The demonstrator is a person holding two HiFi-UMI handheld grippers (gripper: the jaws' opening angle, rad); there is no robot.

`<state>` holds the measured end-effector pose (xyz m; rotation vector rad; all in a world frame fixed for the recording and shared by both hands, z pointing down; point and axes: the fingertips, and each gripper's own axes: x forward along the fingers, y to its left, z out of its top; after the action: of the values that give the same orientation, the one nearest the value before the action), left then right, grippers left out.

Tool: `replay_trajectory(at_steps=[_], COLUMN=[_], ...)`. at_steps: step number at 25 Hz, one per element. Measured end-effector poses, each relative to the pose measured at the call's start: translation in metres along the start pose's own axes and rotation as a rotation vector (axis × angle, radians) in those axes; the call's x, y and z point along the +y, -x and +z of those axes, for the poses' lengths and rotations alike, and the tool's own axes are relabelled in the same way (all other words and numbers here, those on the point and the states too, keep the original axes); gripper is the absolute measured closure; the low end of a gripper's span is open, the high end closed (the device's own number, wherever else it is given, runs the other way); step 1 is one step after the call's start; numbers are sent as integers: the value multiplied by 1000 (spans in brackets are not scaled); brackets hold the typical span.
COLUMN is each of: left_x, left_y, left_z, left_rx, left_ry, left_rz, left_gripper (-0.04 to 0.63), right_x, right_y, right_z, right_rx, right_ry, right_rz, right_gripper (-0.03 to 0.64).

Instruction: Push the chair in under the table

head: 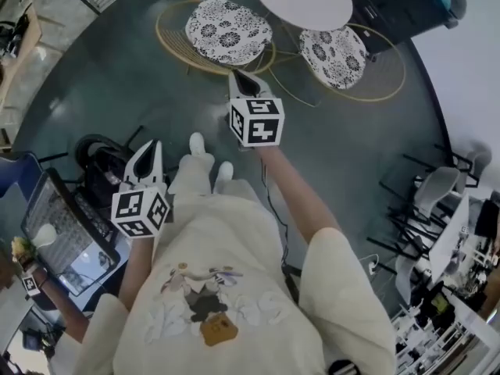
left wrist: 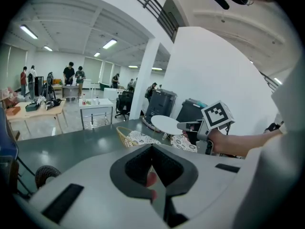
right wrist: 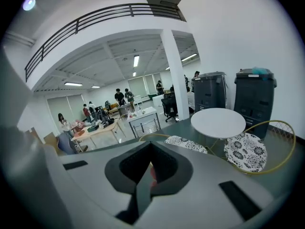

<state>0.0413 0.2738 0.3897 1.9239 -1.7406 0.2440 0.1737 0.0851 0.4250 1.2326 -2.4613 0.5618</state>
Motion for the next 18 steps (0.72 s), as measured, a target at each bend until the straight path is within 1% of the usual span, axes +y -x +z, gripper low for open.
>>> replay_trajectory(at_steps=[4,9,12,16,18], left_x=[-31,-70,-95,-126,-137], left_y=[13,25,35,44,49], left_z=[13,27,31,27,28], left_rx=[-36,-63,-69,-60,-62], left_ry=[-50,-100,-120,-140,-147], left_rz=[-48,-113,-153,-215,-238], left_gripper=[595,595,595,595,595], right_x=[7,33,46,63,74], right_y=[57,123,162,206,223], right_z=[6,27,29,25,26], right_rx=[-60,-172,-215,-260,-296], right_ry=[-18,42,80,68,79], right_rz=[39,80,102,134,146], right_gripper=[607,609,609,608,609])
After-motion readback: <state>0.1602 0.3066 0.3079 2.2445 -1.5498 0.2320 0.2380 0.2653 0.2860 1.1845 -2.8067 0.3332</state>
